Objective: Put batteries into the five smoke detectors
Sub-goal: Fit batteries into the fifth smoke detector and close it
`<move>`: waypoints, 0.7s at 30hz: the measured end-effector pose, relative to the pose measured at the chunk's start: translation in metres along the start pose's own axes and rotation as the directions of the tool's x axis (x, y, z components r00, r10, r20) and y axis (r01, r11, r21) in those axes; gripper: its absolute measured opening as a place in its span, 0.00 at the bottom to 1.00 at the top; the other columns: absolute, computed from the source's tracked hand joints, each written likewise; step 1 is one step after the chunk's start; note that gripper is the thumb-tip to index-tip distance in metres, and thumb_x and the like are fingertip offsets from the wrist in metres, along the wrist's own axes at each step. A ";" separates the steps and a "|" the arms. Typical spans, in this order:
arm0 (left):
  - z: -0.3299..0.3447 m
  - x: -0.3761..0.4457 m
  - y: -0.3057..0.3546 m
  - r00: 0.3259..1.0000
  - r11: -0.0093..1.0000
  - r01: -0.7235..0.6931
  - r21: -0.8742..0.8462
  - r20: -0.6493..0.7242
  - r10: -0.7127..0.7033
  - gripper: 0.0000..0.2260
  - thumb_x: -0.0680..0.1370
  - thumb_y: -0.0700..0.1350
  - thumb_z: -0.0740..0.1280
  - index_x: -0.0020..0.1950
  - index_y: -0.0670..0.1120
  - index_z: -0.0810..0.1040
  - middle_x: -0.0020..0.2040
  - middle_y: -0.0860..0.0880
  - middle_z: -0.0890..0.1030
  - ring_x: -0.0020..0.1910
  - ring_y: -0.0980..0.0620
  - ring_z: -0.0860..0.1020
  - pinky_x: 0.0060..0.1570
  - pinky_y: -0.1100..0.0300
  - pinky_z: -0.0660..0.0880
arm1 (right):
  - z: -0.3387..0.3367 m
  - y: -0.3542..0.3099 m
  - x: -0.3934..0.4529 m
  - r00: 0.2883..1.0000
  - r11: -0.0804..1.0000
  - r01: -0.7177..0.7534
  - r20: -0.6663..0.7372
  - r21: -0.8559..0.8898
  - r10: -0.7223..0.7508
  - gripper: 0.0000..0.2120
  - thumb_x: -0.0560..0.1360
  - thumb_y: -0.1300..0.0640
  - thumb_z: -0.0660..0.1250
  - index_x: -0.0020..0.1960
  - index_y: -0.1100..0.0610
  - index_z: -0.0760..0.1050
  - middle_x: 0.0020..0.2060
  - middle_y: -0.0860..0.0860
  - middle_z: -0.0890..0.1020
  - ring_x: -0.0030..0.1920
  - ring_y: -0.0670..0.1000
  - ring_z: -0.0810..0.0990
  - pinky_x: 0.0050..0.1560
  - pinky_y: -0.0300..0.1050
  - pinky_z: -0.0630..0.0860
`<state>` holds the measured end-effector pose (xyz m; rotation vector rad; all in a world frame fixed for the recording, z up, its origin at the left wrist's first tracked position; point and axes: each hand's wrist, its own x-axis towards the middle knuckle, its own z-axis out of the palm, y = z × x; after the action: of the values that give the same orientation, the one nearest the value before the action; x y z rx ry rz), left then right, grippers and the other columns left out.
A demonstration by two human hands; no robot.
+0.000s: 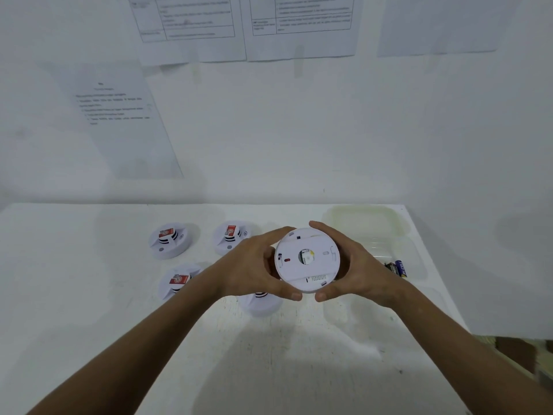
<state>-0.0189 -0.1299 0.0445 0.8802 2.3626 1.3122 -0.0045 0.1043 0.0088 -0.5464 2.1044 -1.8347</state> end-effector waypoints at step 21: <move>-0.008 -0.014 -0.031 0.961 0.989 0.089 0.122 -0.272 -0.053 0.37 0.66 0.47 0.80 0.72 0.56 0.68 0.52 0.55 0.79 0.50 0.61 0.77 0.50 0.71 0.76 | 0.004 -0.022 0.011 0.980 0.986 -0.164 -0.109 0.010 0.164 0.37 0.67 0.48 0.74 0.74 0.48 0.67 0.51 0.50 0.87 0.52 0.51 0.86 0.59 0.42 0.78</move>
<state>-0.0235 -0.1563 0.0222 0.6809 2.6901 1.3308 -0.0103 0.0937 0.0305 -0.2678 2.1472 -1.8096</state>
